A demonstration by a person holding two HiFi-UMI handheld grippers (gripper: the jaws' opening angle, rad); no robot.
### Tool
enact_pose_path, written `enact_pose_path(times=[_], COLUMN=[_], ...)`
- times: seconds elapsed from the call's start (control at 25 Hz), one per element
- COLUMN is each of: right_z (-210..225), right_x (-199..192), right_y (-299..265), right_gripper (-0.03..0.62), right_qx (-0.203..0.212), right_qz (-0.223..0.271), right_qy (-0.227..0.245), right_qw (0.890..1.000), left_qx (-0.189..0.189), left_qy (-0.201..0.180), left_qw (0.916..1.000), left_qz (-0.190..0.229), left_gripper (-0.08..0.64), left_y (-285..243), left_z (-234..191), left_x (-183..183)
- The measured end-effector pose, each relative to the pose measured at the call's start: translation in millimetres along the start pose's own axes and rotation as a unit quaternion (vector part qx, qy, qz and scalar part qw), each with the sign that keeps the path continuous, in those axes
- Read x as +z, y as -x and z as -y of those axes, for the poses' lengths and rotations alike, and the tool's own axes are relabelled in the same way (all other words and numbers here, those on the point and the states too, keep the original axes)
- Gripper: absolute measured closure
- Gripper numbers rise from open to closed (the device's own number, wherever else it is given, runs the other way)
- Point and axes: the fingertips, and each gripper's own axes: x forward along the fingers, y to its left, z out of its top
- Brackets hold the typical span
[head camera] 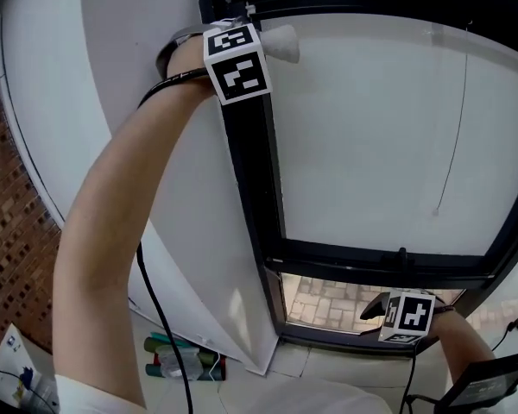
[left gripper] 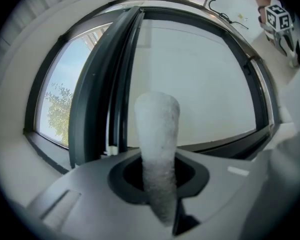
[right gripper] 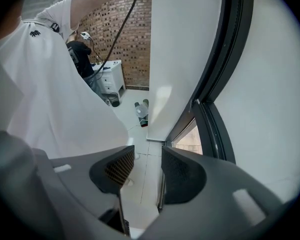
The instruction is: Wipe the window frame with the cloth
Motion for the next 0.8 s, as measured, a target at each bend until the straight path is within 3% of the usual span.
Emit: enact_pose_path(times=[0.4,0.8], right_z=[-4,-17], right_x=[1,-6], right_y=[-3,0], right_gripper=[0.419,0.419], right_qx=[-0.001,-0.001], right_qz=[0.004,0.000], right_qy=[-0.006,-0.015], right_qw=[1.000,1.000], left_qx=[-0.029,-0.049], left_qy=[0.016,0.004], left_qw=[0.9994,0.9987], left_qz=[0.011,0.013], left_gripper=[0.471,0.471], left_y=[-11,-18], left_z=[80,159], left_x=[5,5])
